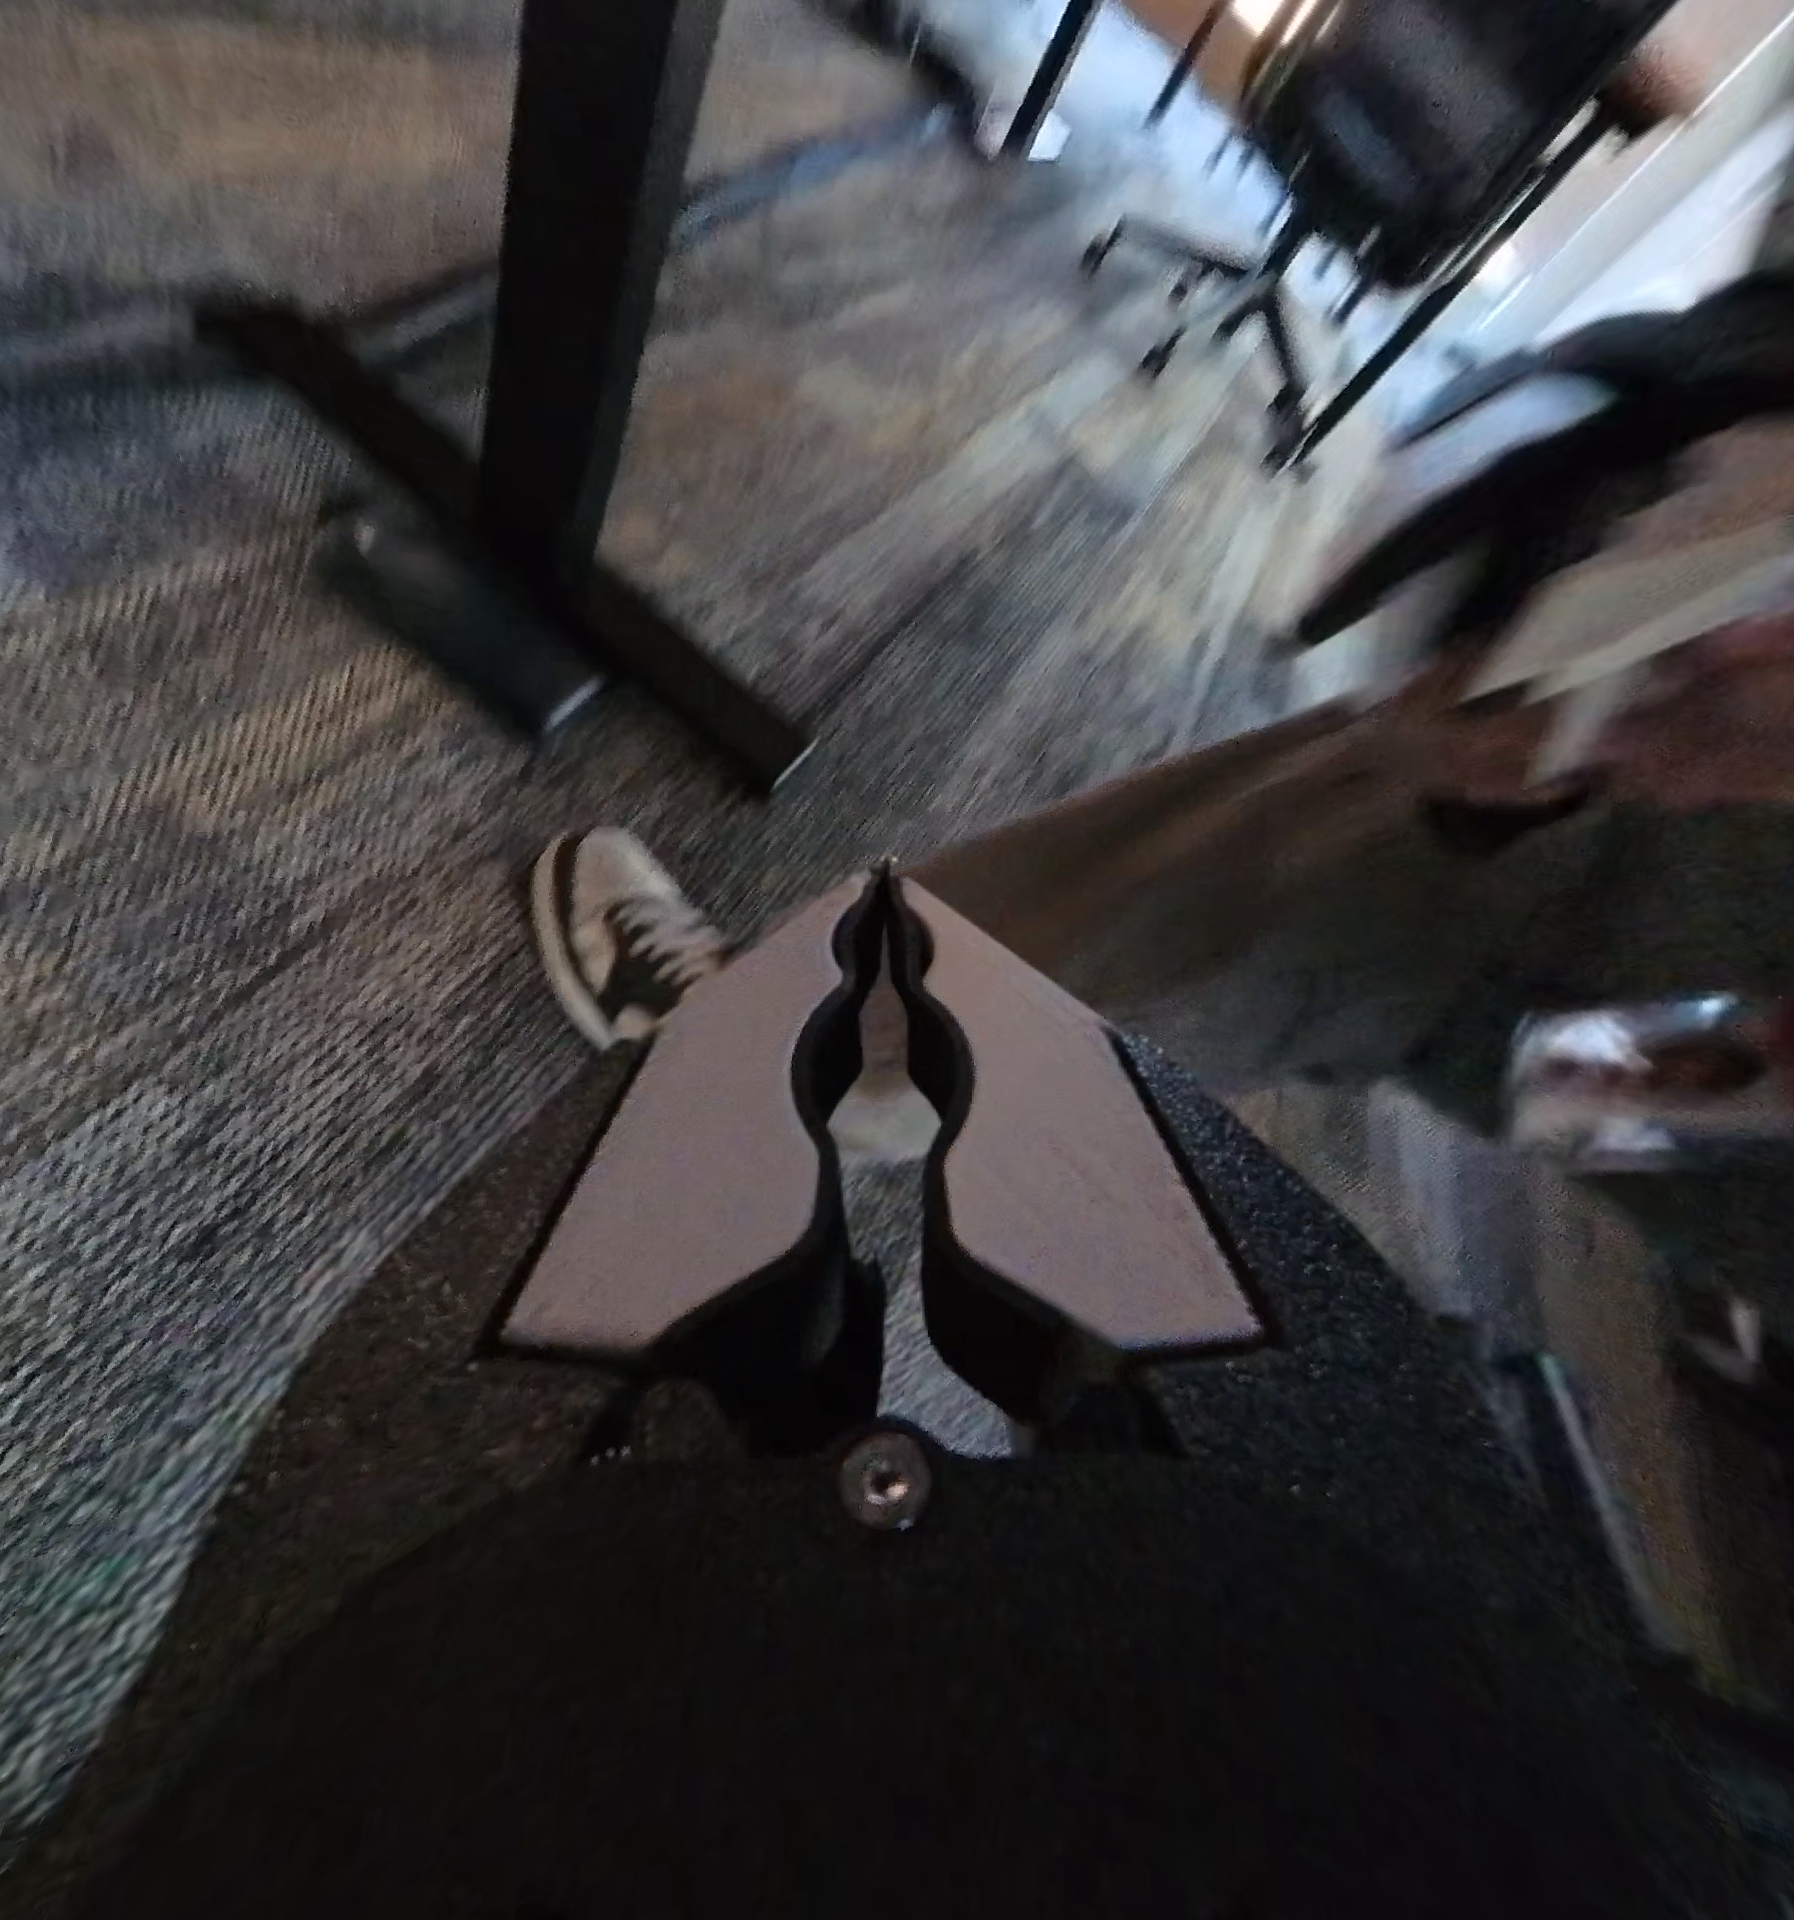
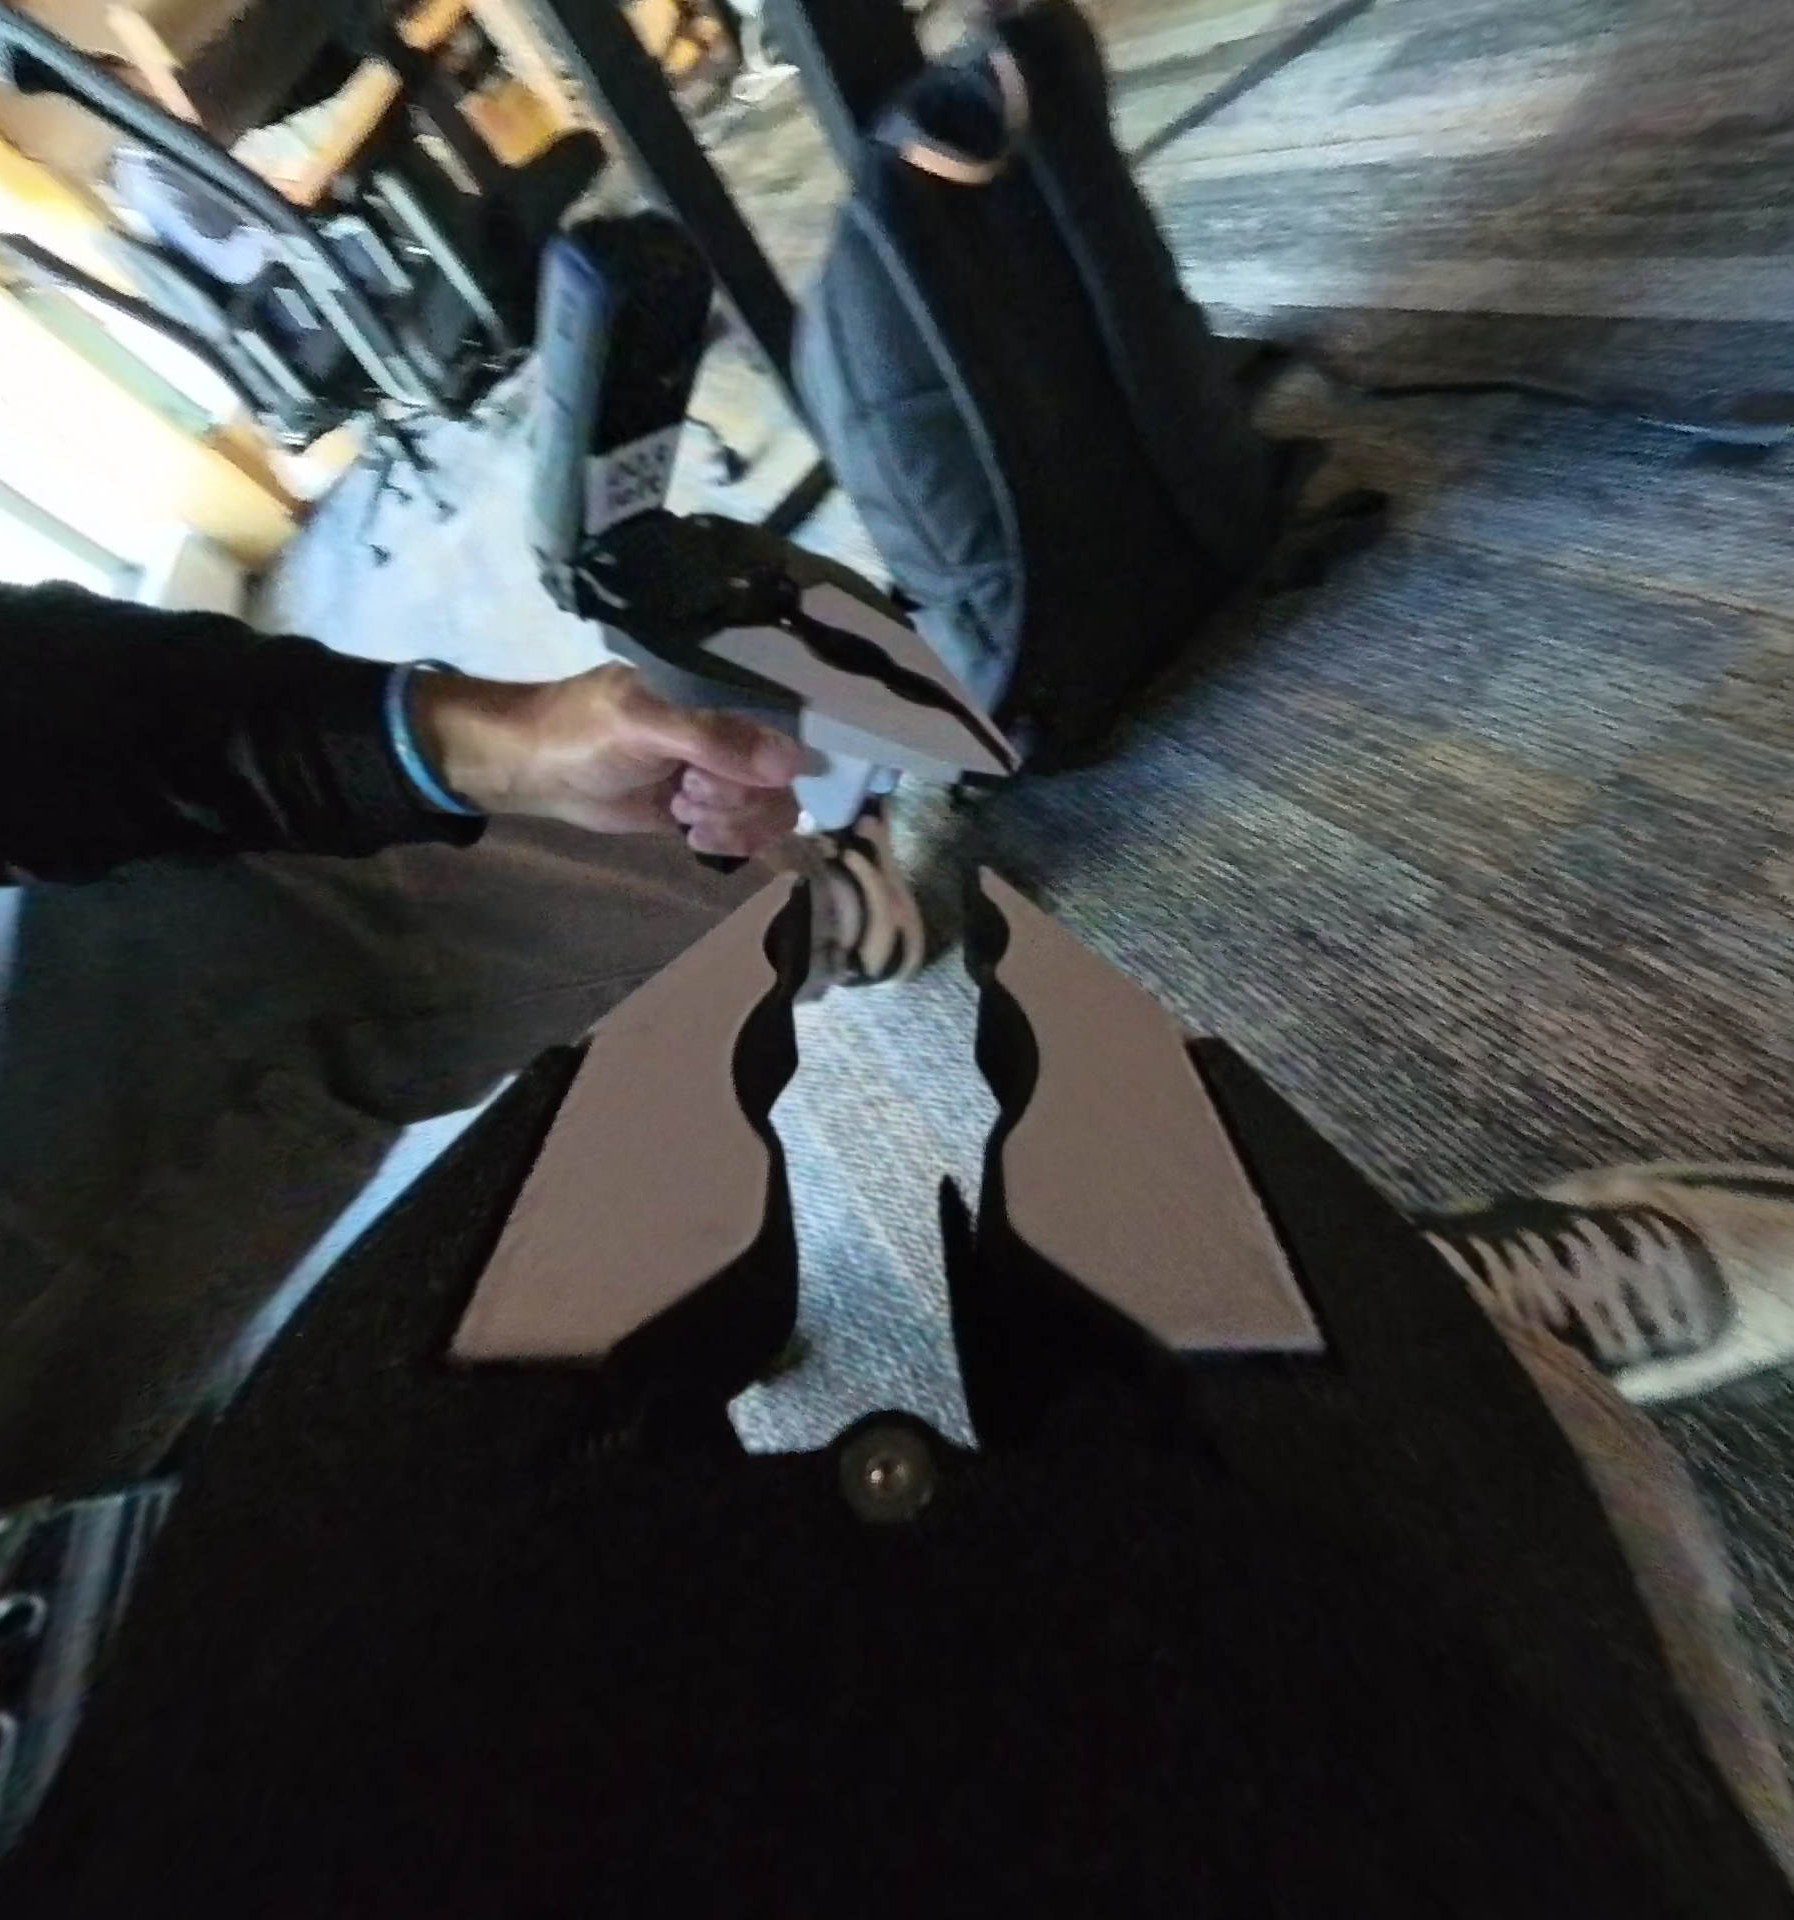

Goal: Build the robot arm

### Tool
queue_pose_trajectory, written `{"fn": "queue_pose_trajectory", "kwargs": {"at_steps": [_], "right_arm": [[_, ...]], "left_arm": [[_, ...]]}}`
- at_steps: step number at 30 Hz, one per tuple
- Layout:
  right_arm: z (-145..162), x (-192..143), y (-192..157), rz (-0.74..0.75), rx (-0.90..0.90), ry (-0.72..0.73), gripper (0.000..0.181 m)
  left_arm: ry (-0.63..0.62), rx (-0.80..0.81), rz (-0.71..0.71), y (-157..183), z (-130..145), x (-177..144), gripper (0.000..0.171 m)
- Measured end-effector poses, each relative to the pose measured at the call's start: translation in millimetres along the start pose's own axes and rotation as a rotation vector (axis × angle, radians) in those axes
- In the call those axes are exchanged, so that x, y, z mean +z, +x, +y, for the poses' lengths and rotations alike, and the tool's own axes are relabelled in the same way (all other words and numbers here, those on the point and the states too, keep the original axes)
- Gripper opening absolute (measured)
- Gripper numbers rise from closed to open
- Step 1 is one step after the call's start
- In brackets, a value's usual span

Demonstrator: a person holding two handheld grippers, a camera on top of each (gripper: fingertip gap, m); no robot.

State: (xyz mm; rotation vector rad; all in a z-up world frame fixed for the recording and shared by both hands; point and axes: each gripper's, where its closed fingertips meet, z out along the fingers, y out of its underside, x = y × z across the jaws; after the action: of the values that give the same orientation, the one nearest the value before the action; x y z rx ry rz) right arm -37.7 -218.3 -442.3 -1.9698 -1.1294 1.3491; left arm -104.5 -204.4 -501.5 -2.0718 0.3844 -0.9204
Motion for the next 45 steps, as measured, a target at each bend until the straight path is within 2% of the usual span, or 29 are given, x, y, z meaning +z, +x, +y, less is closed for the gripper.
{"fn": "queue_pose_trajectory", "kwargs": {"at_steps": [4,7,9,10,13,14,15,19,21,24,26,28,30,32,35,37,40,41,43,45], "right_arm": [[-31.2,-0.8,-74.3,-0.136,-0.227,0.121,0.026],[-78.8,-29.1,-152.5,-0.282,-0.337,0.310,0.024],[-114.3,-51.3,-196.4,-0.396,-0.359,0.370,0.023],[-133.7,-59.6,-211.7,-0.437,-0.351,0.376,0.028],[-195.2,-71.3,-242.8,-0.504,-0.345,0.347,0.038],[-215.4,-70.8,-250.9,-0.513,-0.376,0.330,0.042],[-235.8,-67.3,-256.0,-0.501,-0.404,0.310,0.036],[-296.4,-41.2,-284.3,-0.572,-0.447,0.169,0.022],[-316.5,-19.6,-288.1,-0.564,-0.488,0.132,0.018],[-349.9,13.5,-280.8,-0.464,-0.553,0.233,0.017],[-372.9,35.9,-267.8,-0.352,-0.583,0.323,0.025],[-393.6,56.6,-248.8,-0.212,-0.618,0.404,0.026],[-405.1,71.0,-242.5,-0.182,-0.608,0.448,0.025],[-407.9,84.9,-245.6,-0.231,-0.589,0.406,0.023],[-425.3,97.9,-240.2,-0.236,-0.621,0.291,0.021],[-446.0,98.8,-237.6,-0.256,-0.660,0.213,0.021],[-466.1,104.6,-240.3,-0.403,-0.755,0.065,0.015],[-469.8,109.3,-235.4,-0.443,-0.797,0.024,0.016],[-470.4,116.5,-224.8,-0.535,-0.810,-0.065,0.019],[-463.2,113.6,-230.8,-0.672,-0.743,-0.113,0.021]], "left_arm": [[0.199,0.108,0.027,109.4,-65.5,-59.4,0.000],[0.377,0.295,-0.016,178.1,-118.3,-112.9,0.000],[0.480,0.482,-0.089,209.3,-153.0,-151.2,0.000],[0.518,0.566,-0.109,221.7,-168.2,-168.6,0.000],[0.635,0.748,-0.216,236.1,-215.6,-217.2,0.000],[0.672,0.798,-0.270,235.7,-231.9,-233.0,0.000],[0.702,0.850,-0.316,235.5,-246.6,-247.0,0.000],[0.643,1.096,-0.637,210.0,-289.7,-284.9,0.000],[0.622,1.116,-0.732,194.8,-304.8,-302.0,0.000],[0.607,1.090,-0.853,164.2,-319.3,-325.1,0.000],[0.620,1.010,-0.965,134.7,-326.2,-348.9,0.000],[0.657,0.876,-0.983,110.1,-328.1,-367.7,0.000],[0.698,0.741,-0.932,94.6,-330.3,-378.1,0.000],[0.729,0.643,-0.902,83.7,-335.8,-386.3,0.000],[0.728,0.610,-0.822,78.9,-347.6,-379.2,0.000],[0.658,0.639,-0.875,64.2,-356.9,-373.6,0.000],[0.501,0.701,-1.014,33.9,-369.3,-372.3,0.000],[0.491,0.696,-0.993,32.8,-372.3,-370.5,0.000],[0.547,0.657,-0.923,40.3,-379.8,-369.2,0.000],[0.599,0.698,-0.923,51.3,-387.8,-369.1,0.000]]}}
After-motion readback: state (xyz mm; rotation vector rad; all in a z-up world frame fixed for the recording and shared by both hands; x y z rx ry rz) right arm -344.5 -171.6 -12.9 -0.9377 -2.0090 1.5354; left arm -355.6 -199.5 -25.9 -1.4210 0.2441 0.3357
